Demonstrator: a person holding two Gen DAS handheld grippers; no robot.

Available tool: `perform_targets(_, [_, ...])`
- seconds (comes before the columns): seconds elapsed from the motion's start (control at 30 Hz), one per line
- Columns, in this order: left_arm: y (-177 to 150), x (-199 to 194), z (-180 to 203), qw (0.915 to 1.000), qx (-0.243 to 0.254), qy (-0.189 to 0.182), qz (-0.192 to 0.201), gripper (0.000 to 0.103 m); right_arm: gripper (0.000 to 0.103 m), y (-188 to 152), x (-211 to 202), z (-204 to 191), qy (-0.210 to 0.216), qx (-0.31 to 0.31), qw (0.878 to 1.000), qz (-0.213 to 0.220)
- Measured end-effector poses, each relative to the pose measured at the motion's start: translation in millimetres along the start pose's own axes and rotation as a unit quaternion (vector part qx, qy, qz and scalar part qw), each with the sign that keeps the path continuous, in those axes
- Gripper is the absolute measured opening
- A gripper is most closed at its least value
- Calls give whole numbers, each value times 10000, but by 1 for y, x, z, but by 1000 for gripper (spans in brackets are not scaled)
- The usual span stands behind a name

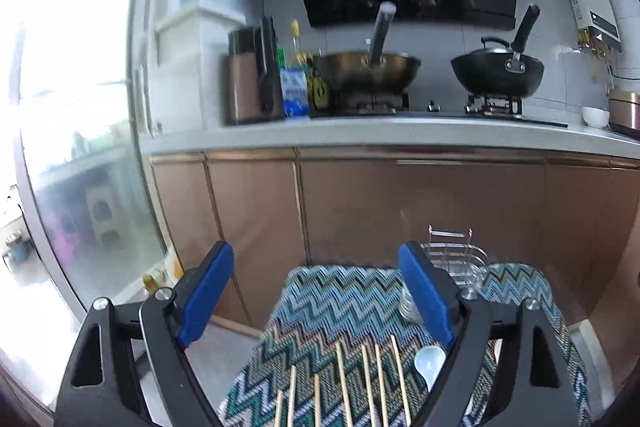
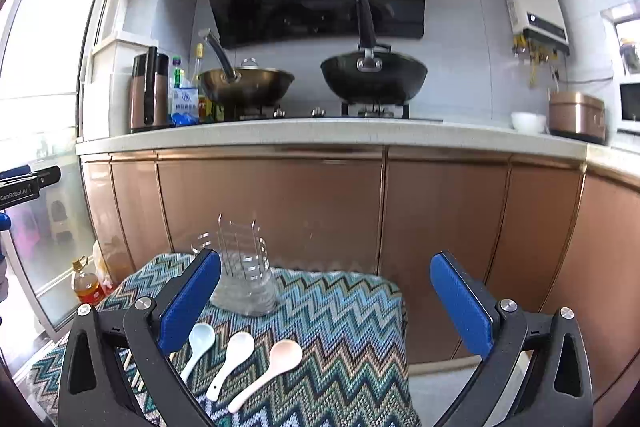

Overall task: Organize utensils
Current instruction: 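Grasp a bamboo chopstick with the left tool while the right tool grasps the white spoon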

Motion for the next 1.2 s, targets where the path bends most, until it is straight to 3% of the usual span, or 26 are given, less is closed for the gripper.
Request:
perform_targets(0.07, [-7, 10, 0, 9996, -90, -177, -178, 84, 101, -9, 9, -2, 111, 38, 9998, -187])
perform_targets(0.17, [-20, 26, 0, 9974, -258, -493, -468, 84, 90, -26, 28, -11, 522, 169, 9966, -611])
perform_targets(0.37, [-61, 71, -13, 9835, -750, -1028, -1286, 84, 70, -76, 84, -40, 1229, 213, 9762, -1775])
perform_targets(0.5, [-101, 103, -17, 9618, -990, -1503, -2062, 84, 57, -108, 117, -60, 1501, 106, 9590, -2401])
perform_targets(0.67, [-157, 138, -3, 9246, -1130, -2011, -3031, 83, 45, -140, 149, -74, 1617, -49, 9415, -2956])
perform_targets(0.83, [-194, 160, 11, 9012, -1032, -2071, -3665, 81, 34, -166, 179, -75, 1688, -9, 9219, -3486])
perform_targets(1.0, [-213, 176, 18, 8895, -903, -1958, -4028, 75, 23, -174, 200, -68, 1713, 61, 9099, -3777])
perform_targets(1.1, [-221, 182, 19, 8825, -881, -1944, -4191, 68, 22, -177, 207, -67, 1671, -14, 9066, -3876])
perform_targets(1.2, [-229, 188, 18, 8787, -874, -1866, -4306, 67, 22, -182, 212, -72, 1835, -68, 8982, -3995])
Point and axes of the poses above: each gripper's, at about its wrist camera, not at the fingertips, and x roughly the way its jaws point, z to its right, y to its top, the point moved 8 cm from there along x, roughly the way its jaws point, and after that the axes turned 8 degrees about x, right-handed, at the moved point
